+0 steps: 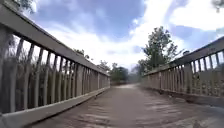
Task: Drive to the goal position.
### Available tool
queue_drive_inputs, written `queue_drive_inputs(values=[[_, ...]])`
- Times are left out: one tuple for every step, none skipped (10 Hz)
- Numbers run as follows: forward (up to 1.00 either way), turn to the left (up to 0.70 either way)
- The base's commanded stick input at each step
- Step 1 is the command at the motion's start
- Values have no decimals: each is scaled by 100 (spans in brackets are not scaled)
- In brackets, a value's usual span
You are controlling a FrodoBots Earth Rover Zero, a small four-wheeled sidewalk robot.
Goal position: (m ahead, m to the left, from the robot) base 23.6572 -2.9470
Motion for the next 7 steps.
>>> queue_drive_inputs(values=[[45,0],[45,0],[45,0],[45,-16],[45,-27],[45,-27],[45,-27]])
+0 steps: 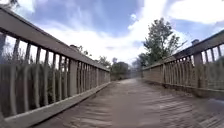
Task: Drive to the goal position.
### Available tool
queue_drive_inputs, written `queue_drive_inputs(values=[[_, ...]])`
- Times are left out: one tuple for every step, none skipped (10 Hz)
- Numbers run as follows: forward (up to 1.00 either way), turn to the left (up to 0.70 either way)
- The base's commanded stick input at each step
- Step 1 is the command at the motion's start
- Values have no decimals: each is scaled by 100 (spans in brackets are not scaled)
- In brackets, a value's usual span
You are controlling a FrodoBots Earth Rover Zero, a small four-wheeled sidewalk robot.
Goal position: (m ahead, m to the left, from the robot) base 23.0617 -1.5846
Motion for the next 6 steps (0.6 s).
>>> queue_drive_inputs(values=[[45,-27],[45,-19],[45,0],[45,0],[45,0],[45,0]])
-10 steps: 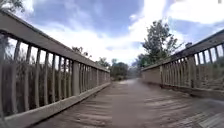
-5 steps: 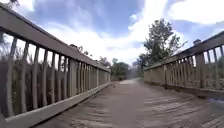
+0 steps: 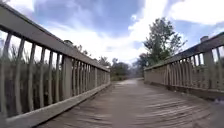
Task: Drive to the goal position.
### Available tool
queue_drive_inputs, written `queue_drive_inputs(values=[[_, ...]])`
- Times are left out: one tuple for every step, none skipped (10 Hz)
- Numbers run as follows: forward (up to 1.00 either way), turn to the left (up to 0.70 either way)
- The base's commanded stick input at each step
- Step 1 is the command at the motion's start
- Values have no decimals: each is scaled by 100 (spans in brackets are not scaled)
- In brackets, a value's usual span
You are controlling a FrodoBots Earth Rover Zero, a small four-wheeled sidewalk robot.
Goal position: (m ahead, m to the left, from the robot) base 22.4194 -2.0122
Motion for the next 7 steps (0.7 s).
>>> queue_drive_inputs(values=[[45,0],[45,0],[45,0],[45,0],[45,0],[45,0],[45,0]])
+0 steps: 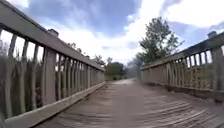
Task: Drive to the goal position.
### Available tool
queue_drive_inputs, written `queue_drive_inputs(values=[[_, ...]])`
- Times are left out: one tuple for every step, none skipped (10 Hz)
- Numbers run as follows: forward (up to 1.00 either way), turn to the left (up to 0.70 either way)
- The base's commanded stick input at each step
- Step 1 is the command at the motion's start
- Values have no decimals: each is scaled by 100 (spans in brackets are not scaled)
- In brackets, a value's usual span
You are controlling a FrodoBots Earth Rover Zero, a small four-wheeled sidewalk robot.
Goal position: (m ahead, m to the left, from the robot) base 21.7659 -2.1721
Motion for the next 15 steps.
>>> queue_drive_inputs(values=[[45,0],[45,0],[45,-3],[45,-27],[45,-27],[45,-27],[45,-27],[45,-27],[45,-2],[45,0],[45,0],[45,0],[45,0],[45,0],[45,0]])
